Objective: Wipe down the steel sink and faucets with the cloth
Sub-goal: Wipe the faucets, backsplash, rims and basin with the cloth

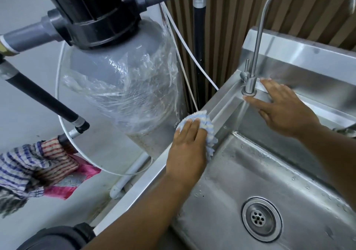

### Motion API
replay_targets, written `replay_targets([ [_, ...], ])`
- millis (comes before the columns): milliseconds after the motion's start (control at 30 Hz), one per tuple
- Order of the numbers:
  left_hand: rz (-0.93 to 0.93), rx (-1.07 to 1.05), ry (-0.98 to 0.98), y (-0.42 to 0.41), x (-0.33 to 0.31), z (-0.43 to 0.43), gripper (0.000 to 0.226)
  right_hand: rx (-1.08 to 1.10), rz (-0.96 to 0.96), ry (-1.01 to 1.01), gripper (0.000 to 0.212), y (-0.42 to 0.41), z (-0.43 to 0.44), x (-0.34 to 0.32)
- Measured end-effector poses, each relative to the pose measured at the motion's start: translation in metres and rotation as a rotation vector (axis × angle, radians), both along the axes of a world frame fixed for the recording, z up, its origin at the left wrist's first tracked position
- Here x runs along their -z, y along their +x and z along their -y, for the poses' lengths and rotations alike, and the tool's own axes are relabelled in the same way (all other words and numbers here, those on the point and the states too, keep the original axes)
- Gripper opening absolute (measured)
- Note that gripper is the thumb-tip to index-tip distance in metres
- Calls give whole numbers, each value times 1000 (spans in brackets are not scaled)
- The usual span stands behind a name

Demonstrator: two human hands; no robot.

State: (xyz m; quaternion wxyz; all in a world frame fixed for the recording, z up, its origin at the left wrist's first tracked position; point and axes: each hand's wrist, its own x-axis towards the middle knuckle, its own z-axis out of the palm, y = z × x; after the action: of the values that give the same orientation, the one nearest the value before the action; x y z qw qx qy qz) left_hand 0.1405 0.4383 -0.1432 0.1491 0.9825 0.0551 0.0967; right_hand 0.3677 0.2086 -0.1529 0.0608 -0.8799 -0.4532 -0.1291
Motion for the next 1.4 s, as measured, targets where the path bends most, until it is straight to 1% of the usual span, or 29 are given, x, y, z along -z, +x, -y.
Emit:
replay_targets([
  [167,-61,-48,23,78,-12,28,48,-22,20,16,50,3,1,1],
  [300,-151,-47,60,118,-18,44,49,-35,26,23,50,2,-1,0],
  [400,-114,-31,94,96,-8,42,46,-43,20,31,53,2,0,1],
  [467,-67,-39,127,59,-1,34,53,-44,7,19,53,2,0,-1],
  [600,-13,-103,108,-25,3,18,65,-19,-19,-2,53,0,-1,-2],
  [667,-17,-124,138,-39,3,15,65,-21,-10,3,53,-1,0,-2],
  [733,-21,-137,155,-26,3,17,62,-22,-3,23,51,-1,0,-2],
  [867,-67,-149,155,37,-1,36,60,-27,-1,52,49,1,0,1],
  [933,-132,-132,140,70,-5,45,59,-39,3,56,51,3,0,3],
  [1000,-203,-110,170,96,-10,51,58,-42,8,67,52,4,0,4],
  [1100,-272,-59,190,119,-16,53,57,-35,31,73,52,4,0,5],
  [1200,-302,-25,204,109,-18,49,59,-40,33,77,51,2,-1,4],
  [1233,-285,-26,220,99,-14,47,62,-44,26,76,51,1,-1,3],
  [1333,-159,-98,237,54,-1,39,64,-44,1,68,51,1,-1,0],
  [1400,-83,-156,226,22,7,34,66,-37,-15,50,56,0,0,-2],
])
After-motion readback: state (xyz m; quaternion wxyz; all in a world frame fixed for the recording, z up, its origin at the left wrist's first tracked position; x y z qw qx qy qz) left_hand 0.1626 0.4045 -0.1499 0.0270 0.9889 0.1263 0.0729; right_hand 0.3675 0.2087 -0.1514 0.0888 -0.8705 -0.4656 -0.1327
